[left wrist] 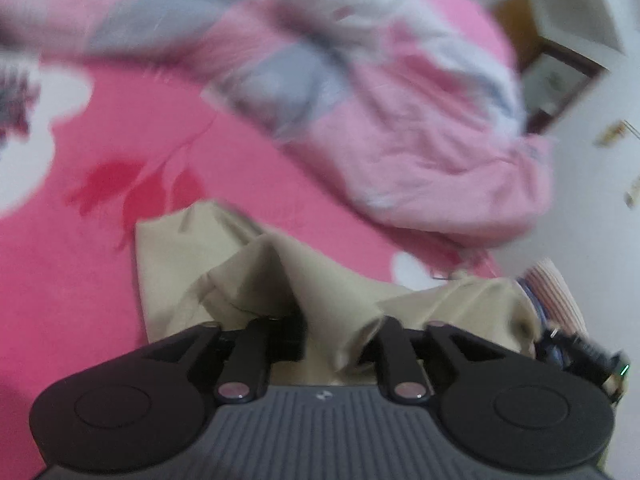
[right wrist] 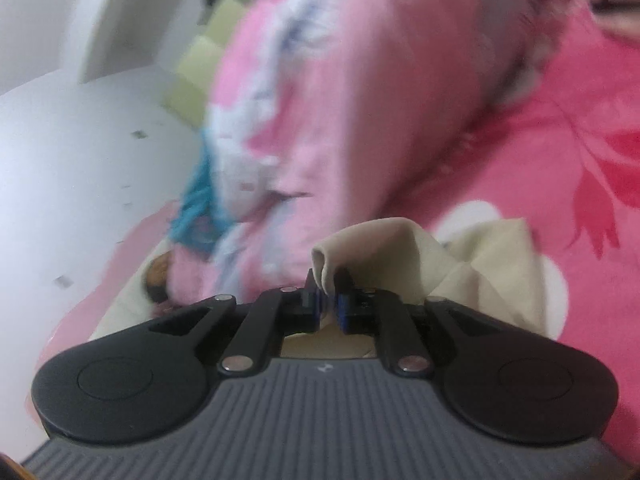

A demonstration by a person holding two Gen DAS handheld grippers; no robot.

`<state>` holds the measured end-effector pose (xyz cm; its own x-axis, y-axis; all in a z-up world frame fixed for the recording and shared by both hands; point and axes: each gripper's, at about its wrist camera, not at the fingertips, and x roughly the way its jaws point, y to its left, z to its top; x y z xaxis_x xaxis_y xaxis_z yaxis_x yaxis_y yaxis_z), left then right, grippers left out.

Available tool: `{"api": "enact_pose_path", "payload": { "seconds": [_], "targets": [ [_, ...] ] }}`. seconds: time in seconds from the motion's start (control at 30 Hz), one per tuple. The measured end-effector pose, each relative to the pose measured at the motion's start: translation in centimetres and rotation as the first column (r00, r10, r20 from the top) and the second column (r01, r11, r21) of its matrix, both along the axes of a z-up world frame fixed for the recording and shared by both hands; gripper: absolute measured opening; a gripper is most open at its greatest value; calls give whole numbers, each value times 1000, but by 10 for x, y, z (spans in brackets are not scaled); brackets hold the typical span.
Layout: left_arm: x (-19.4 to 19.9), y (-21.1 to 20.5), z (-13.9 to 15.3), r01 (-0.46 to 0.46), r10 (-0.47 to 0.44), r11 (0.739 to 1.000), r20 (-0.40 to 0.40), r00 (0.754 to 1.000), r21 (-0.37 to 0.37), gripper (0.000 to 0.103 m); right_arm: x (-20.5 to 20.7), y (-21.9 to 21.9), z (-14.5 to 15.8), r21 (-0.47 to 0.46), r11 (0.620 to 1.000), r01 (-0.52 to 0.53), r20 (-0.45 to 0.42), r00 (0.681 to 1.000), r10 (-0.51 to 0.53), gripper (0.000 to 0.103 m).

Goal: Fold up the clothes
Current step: 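Open both tools to release the folded fabric, then grasp the folded hoodie edge again with both tools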

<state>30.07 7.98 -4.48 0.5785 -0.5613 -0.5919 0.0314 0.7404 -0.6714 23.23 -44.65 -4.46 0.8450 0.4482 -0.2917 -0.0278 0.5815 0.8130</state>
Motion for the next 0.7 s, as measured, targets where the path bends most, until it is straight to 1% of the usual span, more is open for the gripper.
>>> {"api": "enact_pose_path", "payload": {
  "seconds": [0.03,0.1,0.13,0.17,0.2,0.23,0.27,0.3,0.33,0.37,0.4,0.47,0.53,0.63,0.7],
  "targets": [
    [7,6,-11,-20,17,998,-41,999,-66,25,13,-6,-18,34,999,22,-59,998,-20,13],
    [17,18,-32,-65,43,978,-115,992,-196,26,26,-17,-55,154,987,53,-150,988,-30,12],
    [17,23,-36,-76,46,967,-127,991,-244,27,26,-23,-68,221,973,65,-155,987,-31,12],
    [17,28,-39,-85,47,954,-135,990,-289,30,23,-26,-71,254,965,66,-142,989,-30,13],
    [16,33,-41,-93,48,938,-143,989,-333,36,20,-29,-73,283,957,66,-127,991,-30,15],
    [14,37,-41,-108,60,929,-142,988,-355,39,17,-33,-75,312,948,64,-112,993,-31,18],
    [11,40,-40,-122,75,920,-139,987,-373,45,12,-37,-72,319,944,78,-102,994,-48,25],
    [8,45,-35,-140,99,913,-125,987,-383,51,7,-41,-69,325,941,94,-93,993,-67,31],
    [4,50,-29,-158,125,907,-108,986,-391,54,1,-46,-65,330,938,110,-83,993,-87,35],
    [0,55,-24,-175,150,900,-93,984,-399,56,-4,-50,-62,336,934,125,-74,992,-106,44],
    [-5,59,-17,-183,163,894,-83,983,-408,56,-14,-52,-59,344,930,128,-72,991,-110,47],
    [-14,66,-5,-194,184,883,-66,981,-428,56,-36,-53,-52,360,924,129,-70,991,-112,47],
    [-29,70,11,-181,180,894,-41,983,-410,56,-58,-54,-45,377,917,131,-67,991,-114,47],
    [-54,74,33,-138,146,921,-5,989,-364,57,-92,-56,-34,401,906,133,-64,991,-117,51],
    [-81,76,41,-117,131,931,19,991,-347,58,-114,-58,-27,418,899,134,-62,991,-119,55]
  ]
}}
